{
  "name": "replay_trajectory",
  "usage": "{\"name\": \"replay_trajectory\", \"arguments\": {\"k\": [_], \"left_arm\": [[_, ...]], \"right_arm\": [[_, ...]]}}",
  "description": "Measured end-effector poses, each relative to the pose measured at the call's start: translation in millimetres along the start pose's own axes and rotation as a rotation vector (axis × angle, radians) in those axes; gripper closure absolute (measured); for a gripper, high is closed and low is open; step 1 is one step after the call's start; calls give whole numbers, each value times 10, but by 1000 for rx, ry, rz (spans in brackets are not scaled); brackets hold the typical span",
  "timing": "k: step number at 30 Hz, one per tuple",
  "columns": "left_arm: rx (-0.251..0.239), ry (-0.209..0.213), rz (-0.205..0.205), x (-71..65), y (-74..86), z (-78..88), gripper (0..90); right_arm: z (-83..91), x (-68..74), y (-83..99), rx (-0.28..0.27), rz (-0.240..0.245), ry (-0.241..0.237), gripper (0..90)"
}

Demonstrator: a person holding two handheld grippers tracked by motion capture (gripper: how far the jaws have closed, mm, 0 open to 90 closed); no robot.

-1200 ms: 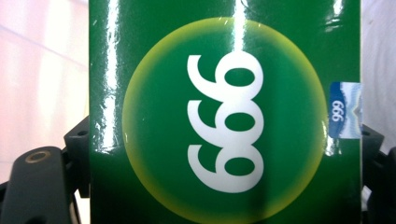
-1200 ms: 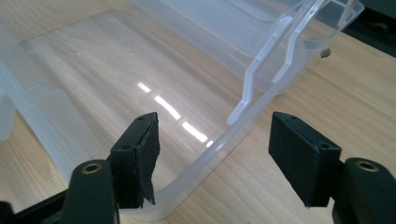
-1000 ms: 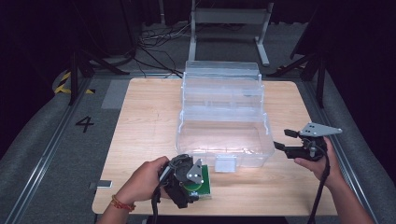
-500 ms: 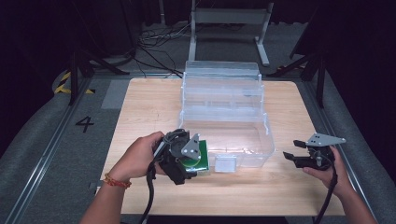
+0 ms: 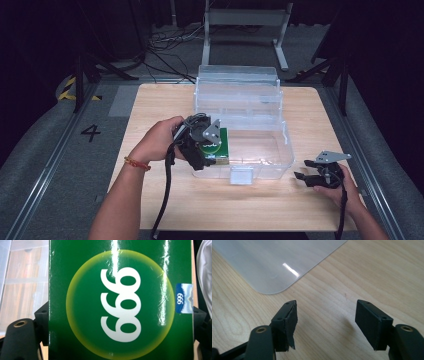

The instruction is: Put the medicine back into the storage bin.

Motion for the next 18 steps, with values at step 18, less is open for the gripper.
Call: {"name": "replay_trajectory", "arguments": {"k": [18], "left_arm": [[102, 75, 34, 458, 63, -425, 161]], "right_arm": [[-22, 14, 84, -24, -40, -21, 343]]}}
Point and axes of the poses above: each handheld gripper's, and its own axes: z roughly backward along the jaws, y roughly out of its underside, x roughly to its left, the point moved 1 cm from there along -z, roughly forward along the jaws, and after that the axes turned 8 degrees about y, right-handed, at the moved point
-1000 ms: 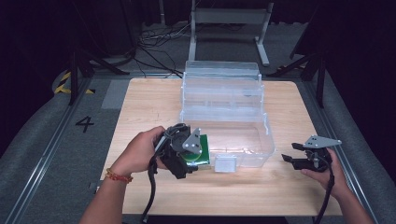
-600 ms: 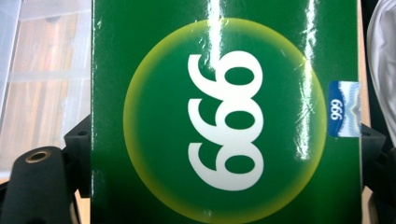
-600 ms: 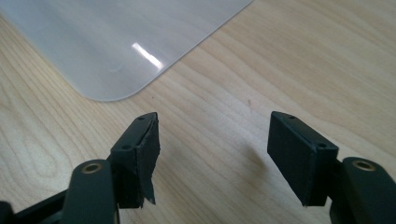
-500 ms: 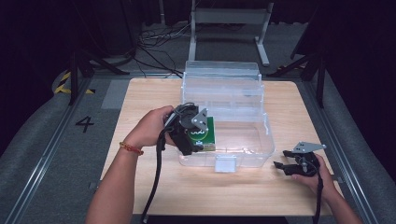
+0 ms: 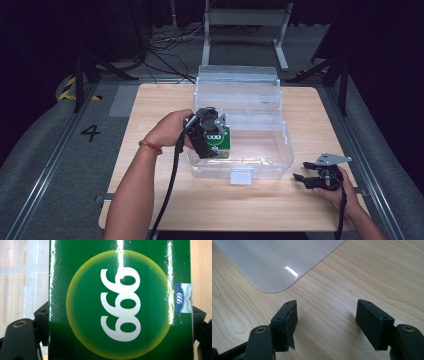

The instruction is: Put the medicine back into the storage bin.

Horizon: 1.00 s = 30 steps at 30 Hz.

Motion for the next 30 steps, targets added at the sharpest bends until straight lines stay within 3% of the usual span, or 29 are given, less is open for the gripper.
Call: {"name": "replay_trajectory", "arguments": {"k": [6, 14, 21, 30], "left_arm": [[-21, 25, 14, 99, 67, -103, 161], [3, 58, 28, 169, 97, -309, 161], [30, 91, 45, 165, 151, -483, 157], [54, 105, 93, 171, 176, -550, 148]], "right_arm": [[2, -15, 23, -17, 1, -11, 346], [5, -17, 32, -22, 2, -12, 345], [5, -11, 35, -26, 1, -8, 344], [5, -14, 45, -33, 3, -13, 340]]}}
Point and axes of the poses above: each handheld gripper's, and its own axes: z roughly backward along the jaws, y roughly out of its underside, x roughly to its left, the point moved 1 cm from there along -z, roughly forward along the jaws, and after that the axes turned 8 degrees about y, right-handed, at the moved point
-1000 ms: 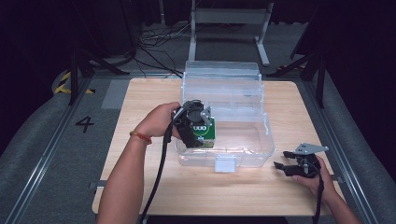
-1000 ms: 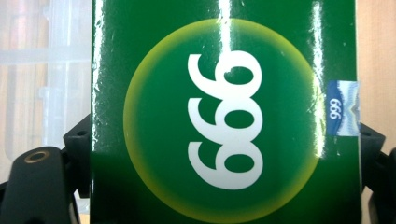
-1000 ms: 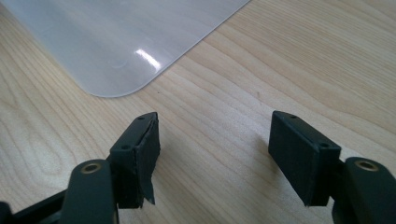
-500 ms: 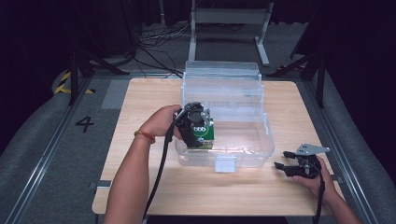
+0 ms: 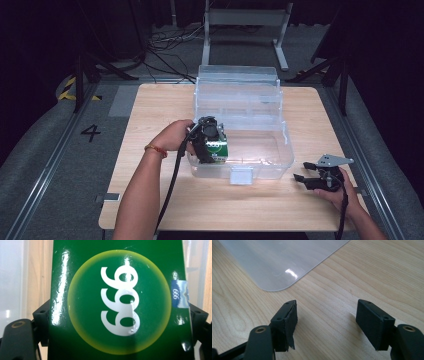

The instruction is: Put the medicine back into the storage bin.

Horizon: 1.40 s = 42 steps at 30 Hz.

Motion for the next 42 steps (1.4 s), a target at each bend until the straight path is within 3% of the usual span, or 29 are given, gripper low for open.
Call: {"name": "replay_trajectory", "arguments": {"k": [6, 10, 14, 29, 42], "left_arm": [[-31, 17, 24, 8, 27, -10, 146], [2, 17, 33, 16, 26, -56, 145], [-2, -2, 21, 9, 25, -93, 138], [-22, 11, 26, 16, 25, -112, 140], [-69, 3, 50, 1, 93, -97, 139]], "right_arm": [[1, 0, 4, -2, 2, 0, 336], [0, 2, 4, -3, 2, 1, 333], [-1, 3, 5, -4, 4, 0, 329], [-1, 7, 6, -4, 3, -1, 324], [0, 9, 7, -4, 2, -1, 322]]}}
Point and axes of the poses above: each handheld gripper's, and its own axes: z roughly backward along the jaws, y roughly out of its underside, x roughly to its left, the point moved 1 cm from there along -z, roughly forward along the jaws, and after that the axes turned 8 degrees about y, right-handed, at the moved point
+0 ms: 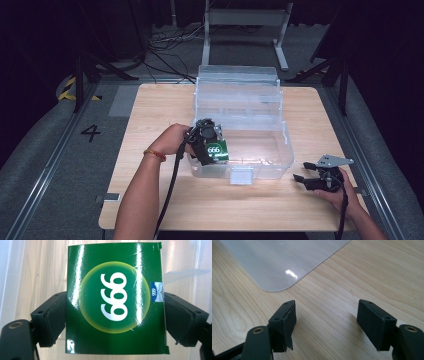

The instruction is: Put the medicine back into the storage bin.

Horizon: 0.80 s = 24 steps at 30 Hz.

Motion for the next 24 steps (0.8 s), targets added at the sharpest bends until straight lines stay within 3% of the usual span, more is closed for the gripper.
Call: {"name": "replay_trajectory", "arguments": {"k": [12, 17, 24], "left_arm": [[-13, -10, 5, -12, 70, 47, 138], [-167, -19, -19, -75, 63, 232, 151], [-183, -47, -28, -162, 59, 359, 154]], "right_arm": [[-2, 2, -2, 0, 2, 2, 318], [-3, 4, -2, 0, 2, 3, 317], [-3, 4, -1, 0, 2, 3, 316]]}}
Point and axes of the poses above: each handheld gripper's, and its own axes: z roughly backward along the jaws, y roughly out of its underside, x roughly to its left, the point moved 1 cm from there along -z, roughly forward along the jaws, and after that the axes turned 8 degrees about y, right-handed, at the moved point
